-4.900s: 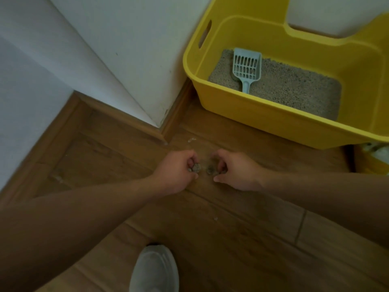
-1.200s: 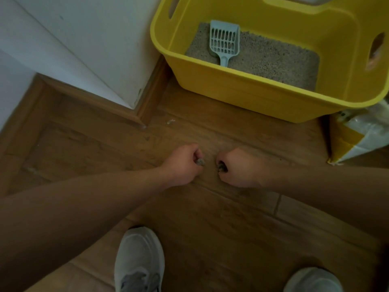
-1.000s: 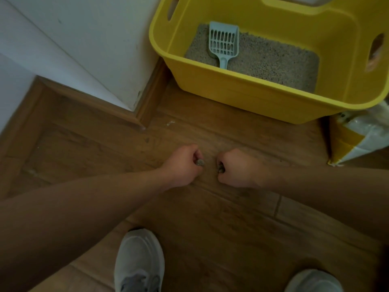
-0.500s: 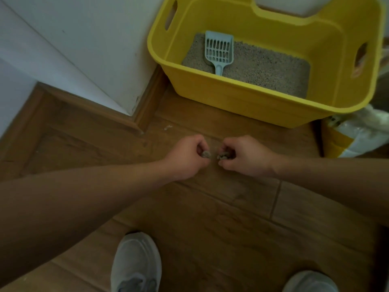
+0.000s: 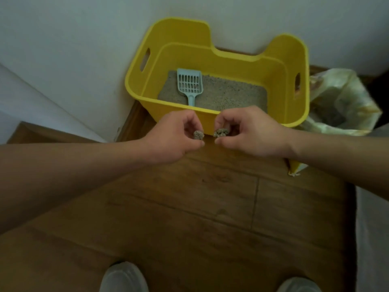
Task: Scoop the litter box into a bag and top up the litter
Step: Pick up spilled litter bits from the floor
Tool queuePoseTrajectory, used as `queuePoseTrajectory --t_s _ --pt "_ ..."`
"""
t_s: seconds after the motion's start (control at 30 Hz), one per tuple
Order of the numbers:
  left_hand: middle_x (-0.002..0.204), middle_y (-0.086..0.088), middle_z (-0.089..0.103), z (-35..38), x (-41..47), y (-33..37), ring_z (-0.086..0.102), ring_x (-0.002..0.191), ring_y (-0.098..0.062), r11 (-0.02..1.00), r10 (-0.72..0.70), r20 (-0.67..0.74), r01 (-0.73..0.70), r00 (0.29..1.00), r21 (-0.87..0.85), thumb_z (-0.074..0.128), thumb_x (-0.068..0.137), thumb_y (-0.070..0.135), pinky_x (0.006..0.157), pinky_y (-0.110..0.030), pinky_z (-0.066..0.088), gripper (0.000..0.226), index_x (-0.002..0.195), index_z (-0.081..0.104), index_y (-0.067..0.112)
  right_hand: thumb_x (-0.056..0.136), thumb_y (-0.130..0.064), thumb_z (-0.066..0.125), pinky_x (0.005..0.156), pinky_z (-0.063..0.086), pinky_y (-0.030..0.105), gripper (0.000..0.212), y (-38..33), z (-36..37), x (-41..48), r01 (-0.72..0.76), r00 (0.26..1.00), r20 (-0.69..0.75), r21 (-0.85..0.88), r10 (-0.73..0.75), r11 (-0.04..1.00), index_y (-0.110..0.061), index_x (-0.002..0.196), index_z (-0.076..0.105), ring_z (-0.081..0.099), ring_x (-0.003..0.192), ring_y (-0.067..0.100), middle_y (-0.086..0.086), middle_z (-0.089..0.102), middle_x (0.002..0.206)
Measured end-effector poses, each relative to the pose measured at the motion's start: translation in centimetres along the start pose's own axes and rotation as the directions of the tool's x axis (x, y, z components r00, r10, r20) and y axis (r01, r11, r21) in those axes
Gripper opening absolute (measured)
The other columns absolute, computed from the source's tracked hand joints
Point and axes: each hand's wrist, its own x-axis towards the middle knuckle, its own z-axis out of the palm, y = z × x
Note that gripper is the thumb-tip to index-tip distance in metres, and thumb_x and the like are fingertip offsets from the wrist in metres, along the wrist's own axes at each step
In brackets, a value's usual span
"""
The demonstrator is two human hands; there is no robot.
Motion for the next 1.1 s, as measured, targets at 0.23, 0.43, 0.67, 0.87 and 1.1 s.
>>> queuePoseTrajectory --t_s 0.23,0.43,0.67,0.87,1.1 --pt "0.072 0.002 0.065 0.3 4.2 2.2 0.058 0.060 -0.014 0.994 0.105 -0.054 -0.107 0.993 -0.036 0.081 0.075 0.005 0.055 -0.038 0.050 0.032 0.077 0.056 0.025 0.080 -0.023 0.079 0.059 0.041 0.020 0.019 1.2 -3.4 0.5 -0.038 0.994 -0.099 -0.024 0.036 0.999 -0.021 0.094 0.067 0.053 0.059 0.005 -0.011 0.058 0.065" --pt "0.067 0.003 0.061 0.5 7.9 3.5 0.053 0.054 -0.006 0.991 0.120 -0.091 -0.124 0.989 -0.040 0.081 0.076 0.004 0.052 -0.029 0.046 0.036 0.074 0.054 0.027 0.080 -0.025 0.079 0.059 0.042 0.023 0.019 3.0 -5.8 1.7 -0.079 0.988 -0.132 -0.002 0.078 0.997 -0.023 0.094 0.066 0.054 0.061 0.009 -0.007 0.060 0.067" --pt "0.070 0.000 0.064 -0.7 9.9 8.2 0.052 0.058 -0.012 0.998 -0.003 -0.136 -0.005 0.991 -0.059 0.081 0.078 0.011 0.057 -0.038 0.049 0.031 0.076 0.055 0.027 0.081 -0.025 0.079 0.063 0.049 0.031 0.019 3.1 -10.6 2.6 -0.206 0.965 -0.131 0.154 0.226 0.966 -0.023 0.092 0.064 0.061 0.067 0.019 -0.002 0.061 0.070" --pt "0.076 -0.003 0.069 -2.6 8.8 16.9 0.058 0.062 -0.016 0.989 -0.121 -0.193 0.102 0.974 -0.104 0.080 0.075 0.012 0.060 -0.039 0.050 0.027 0.075 0.057 0.027 0.080 -0.024 0.077 0.061 0.052 0.037 0.015 -1.6 -17.2 0.4 -0.261 0.938 -0.170 0.231 0.303 0.937 -0.025 0.086 0.063 0.055 0.060 0.018 -0.005 0.056 0.063" --pt "0.077 0.001 0.070 -6.0 6.3 31.2 0.063 0.065 -0.016 0.986 -0.161 -0.194 0.147 0.968 -0.081 0.080 0.076 0.012 0.066 -0.040 0.055 0.024 0.077 0.059 0.024 0.082 -0.024 0.076 0.061 0.054 0.033 0.014 -8.2 -28.0 -5.7 -0.352 0.876 -0.204 0.350 0.437 0.868 -0.025 0.084 0.063 0.063 0.052 0.012 -0.004 0.062 0.061"
